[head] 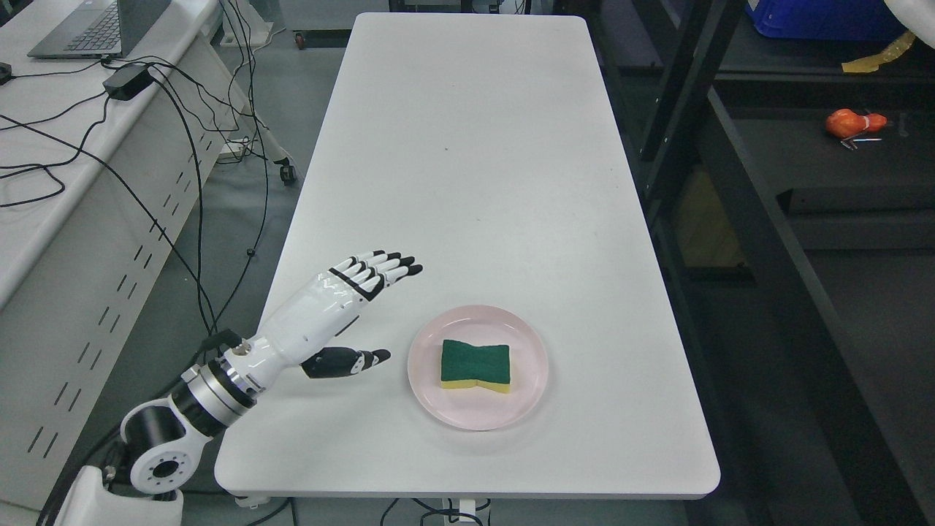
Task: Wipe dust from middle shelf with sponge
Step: 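Reach the left hand forward toward the sponge on the pink plate, then close the left hand around the green-and-yellow sponge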
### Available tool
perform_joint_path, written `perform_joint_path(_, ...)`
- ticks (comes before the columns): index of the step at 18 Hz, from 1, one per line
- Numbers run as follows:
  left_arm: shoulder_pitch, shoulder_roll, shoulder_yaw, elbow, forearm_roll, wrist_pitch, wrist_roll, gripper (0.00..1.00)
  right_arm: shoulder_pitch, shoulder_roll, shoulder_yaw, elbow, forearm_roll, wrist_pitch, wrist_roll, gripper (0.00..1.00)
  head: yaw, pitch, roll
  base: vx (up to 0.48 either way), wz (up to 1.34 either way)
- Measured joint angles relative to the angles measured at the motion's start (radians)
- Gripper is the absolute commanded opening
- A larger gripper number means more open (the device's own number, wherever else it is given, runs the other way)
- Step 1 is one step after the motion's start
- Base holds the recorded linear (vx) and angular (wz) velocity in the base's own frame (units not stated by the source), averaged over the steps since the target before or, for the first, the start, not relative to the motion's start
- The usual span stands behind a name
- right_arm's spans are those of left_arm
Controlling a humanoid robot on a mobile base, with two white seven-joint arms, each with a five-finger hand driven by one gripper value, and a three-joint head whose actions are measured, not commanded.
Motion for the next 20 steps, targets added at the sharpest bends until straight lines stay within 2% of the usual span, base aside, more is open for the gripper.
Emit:
perform_joint_path(4, -0.08, 0.037, -0.081, 0.01, -0.191, -0.038, -0.088, 0.89, 0.0, 0.0, 0.0, 0.0, 0.0, 0.0, 0.0, 1.0, 0.0, 0.0, 0.0, 0.0, 0.0)
perform_joint_path(8, -0.176, 0.073, -0.144, 0.021, -0.288, -0.046, -0.136, 0.89, 0.0, 0.0, 0.0, 0.0, 0.0, 0.0, 0.0, 1.0, 0.0, 0.0, 0.0, 0.0, 0.0)
perform_joint_path(14, -0.253, 0.096, -0.228, 0.037, -0.345, -0.047, -0.147, 0.89, 0.0, 0.0, 0.0, 0.0, 0.0, 0.0, 0.0, 1.0, 0.0, 0.0, 0.0, 0.0, 0.0)
perform_joint_path(20, -0.284, 0.078, -0.305, 0.051, -0.377, -0.048, -0.148, 0.88, 0.0, 0.0, 0.0, 0.0, 0.0, 0.0, 0.0, 1.0, 0.0, 0.0, 0.0, 0.0, 0.0)
